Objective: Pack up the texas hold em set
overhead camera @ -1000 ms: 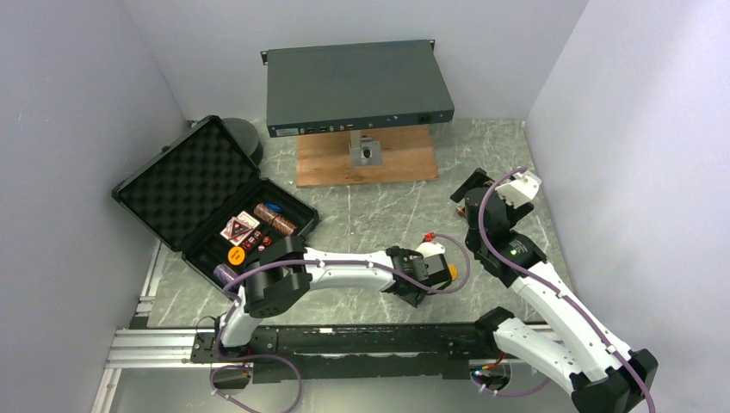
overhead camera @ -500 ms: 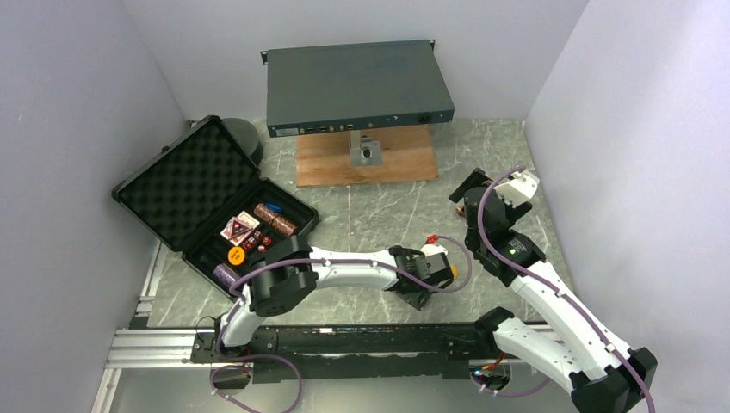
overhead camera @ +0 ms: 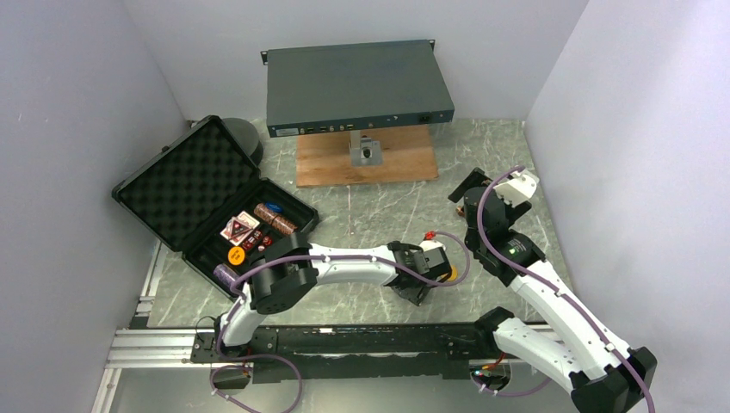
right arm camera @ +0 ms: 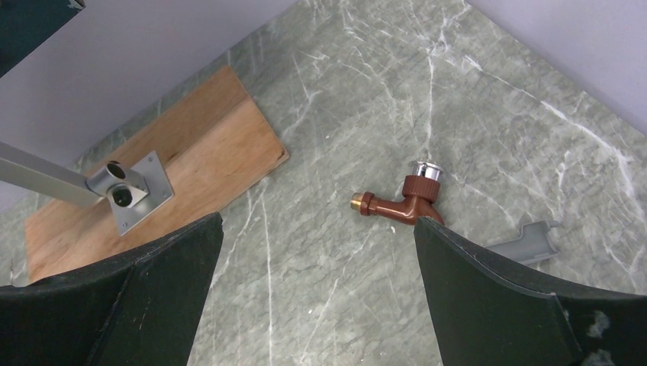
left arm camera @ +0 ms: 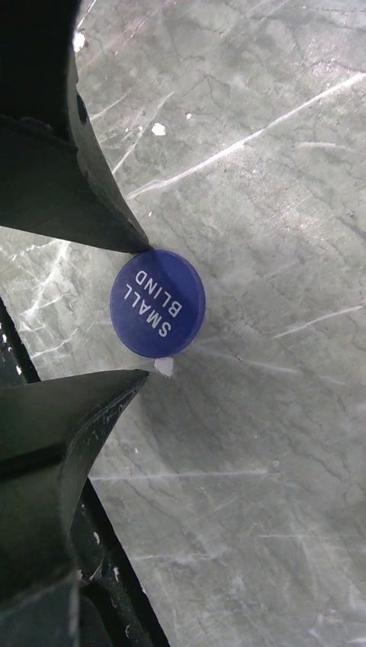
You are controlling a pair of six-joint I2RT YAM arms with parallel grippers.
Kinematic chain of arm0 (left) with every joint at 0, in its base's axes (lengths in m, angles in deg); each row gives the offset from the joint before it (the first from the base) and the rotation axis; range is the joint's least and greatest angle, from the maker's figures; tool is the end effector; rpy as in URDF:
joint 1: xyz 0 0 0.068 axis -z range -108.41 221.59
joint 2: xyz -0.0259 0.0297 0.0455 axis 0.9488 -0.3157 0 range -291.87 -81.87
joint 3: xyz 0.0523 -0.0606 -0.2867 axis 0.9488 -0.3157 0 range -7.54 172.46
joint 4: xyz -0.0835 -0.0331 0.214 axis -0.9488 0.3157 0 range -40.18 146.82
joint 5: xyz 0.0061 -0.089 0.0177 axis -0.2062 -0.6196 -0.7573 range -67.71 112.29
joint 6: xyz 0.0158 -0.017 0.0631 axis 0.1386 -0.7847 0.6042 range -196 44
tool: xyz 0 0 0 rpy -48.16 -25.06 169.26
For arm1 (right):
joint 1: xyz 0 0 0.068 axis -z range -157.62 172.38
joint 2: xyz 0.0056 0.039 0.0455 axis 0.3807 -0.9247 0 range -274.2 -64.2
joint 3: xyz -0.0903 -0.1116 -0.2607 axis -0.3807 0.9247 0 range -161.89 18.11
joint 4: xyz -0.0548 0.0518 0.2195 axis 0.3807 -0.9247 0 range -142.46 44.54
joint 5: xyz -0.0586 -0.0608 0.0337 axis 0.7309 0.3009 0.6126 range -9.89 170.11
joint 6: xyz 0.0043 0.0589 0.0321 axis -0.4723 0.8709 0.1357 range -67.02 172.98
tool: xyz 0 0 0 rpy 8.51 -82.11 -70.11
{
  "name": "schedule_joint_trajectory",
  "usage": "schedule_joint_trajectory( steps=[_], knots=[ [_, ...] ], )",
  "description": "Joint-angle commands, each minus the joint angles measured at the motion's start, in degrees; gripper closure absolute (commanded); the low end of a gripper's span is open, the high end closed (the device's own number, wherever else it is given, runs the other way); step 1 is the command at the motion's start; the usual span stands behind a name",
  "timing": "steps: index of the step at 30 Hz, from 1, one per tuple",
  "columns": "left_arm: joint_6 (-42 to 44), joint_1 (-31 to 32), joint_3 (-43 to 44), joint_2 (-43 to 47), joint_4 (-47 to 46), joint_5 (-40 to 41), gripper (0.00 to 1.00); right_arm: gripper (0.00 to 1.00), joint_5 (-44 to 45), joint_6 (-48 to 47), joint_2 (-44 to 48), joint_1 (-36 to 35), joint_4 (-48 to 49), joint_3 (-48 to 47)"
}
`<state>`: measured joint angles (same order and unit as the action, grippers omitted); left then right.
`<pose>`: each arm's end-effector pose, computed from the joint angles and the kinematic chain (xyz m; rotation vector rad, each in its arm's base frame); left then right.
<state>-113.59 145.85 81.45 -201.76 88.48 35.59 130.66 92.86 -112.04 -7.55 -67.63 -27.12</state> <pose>0.1266 -0.4031 0.1881 0.8079 2.6214 -0.2306 0.1417 0.0338 0.3330 0.6832 1.7091 -0.0372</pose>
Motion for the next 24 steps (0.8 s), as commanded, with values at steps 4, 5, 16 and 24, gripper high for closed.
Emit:
schedule_joint_trajectory(
  steps=[4, 5, 16, 24],
  knots=[
    [-1.26, -1.05, -0.71, -3.21, -1.56, -1.28, 0.36, 0.0, 0.08, -0.85, 0.1, 0.14, 2.19, 0.5],
    [-1.26, -1.05, -0.74, -3.23, -1.56, -1.35, 0.36, 0.0, 0.05, -0.85, 0.11, 0.15, 2.22, 0.5],
    [-1.53, -1.21, -0.02, -4.79, -0.71, -1.11, 0.38, 0.0, -0.09, -0.85, 0.29, 0.22, 2.23, 0.58],
    [-1.62, -1.22, 0.47, -5.79, -0.51, -0.12, 0.43, 0.0, -0.17, -0.85, 0.37, 0.14, 2.4, 0.76]
  ],
)
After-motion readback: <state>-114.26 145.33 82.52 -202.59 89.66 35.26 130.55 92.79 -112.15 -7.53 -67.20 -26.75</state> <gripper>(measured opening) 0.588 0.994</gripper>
